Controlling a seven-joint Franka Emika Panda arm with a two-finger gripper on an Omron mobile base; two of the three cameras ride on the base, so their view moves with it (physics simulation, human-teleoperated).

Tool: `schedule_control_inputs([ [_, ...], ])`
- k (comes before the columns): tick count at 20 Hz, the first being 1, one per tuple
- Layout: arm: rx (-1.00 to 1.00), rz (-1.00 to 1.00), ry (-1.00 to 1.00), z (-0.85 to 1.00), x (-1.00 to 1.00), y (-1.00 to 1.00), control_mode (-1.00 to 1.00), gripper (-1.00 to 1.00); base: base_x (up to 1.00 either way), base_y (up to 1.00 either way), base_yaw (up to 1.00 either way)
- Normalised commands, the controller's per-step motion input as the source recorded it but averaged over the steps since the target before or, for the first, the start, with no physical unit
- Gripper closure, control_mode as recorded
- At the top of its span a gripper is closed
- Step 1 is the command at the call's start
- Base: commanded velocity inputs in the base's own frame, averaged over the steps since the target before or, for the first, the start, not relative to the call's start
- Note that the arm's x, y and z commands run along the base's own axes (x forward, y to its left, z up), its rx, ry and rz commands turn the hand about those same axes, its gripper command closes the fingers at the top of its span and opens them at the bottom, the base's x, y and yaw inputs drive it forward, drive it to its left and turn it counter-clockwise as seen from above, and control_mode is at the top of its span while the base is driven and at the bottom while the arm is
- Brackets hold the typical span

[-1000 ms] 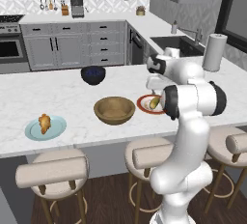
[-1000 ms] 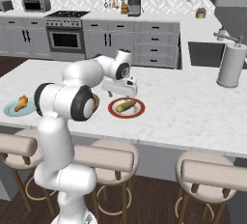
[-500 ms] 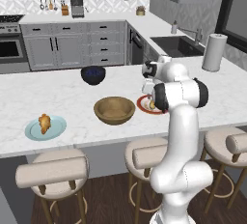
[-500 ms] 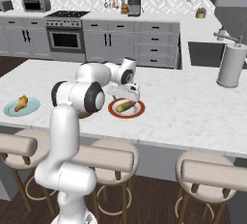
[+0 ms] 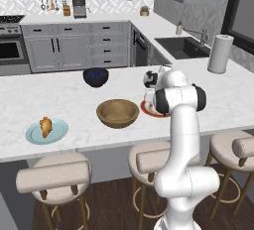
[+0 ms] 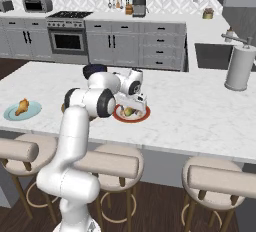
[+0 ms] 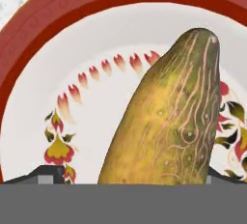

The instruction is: Pick the chicken drumstick and cucumber from their plates and place them in the bowl. Then put the bowl in the fridge.

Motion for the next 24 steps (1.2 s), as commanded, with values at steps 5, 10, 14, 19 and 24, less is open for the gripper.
schedule_control_inputs([
  [5,0.00,0.00,0.00,0.03,-0.04,0.00,-1.00,1.00,0.00,0.00,0.00],
  [10,0.00,0.00,0.00,0.79,-0.51,0.14,-1.00,1.00,0.00,0.00,0.00],
  [14,0.00,0.00,0.00,1.00,-0.65,0.50,-1.00,1.00,0.00,0.00,0.00],
  [19,-0.06,0.00,0.00,0.66,-0.84,0.98,-1.00,1.00,0.00,0.00,0.00],
  [24,-0.17,0.00,-0.03,0.07,-0.69,1.00,-1.00,1.00,0.00,0.00,0.00],
])
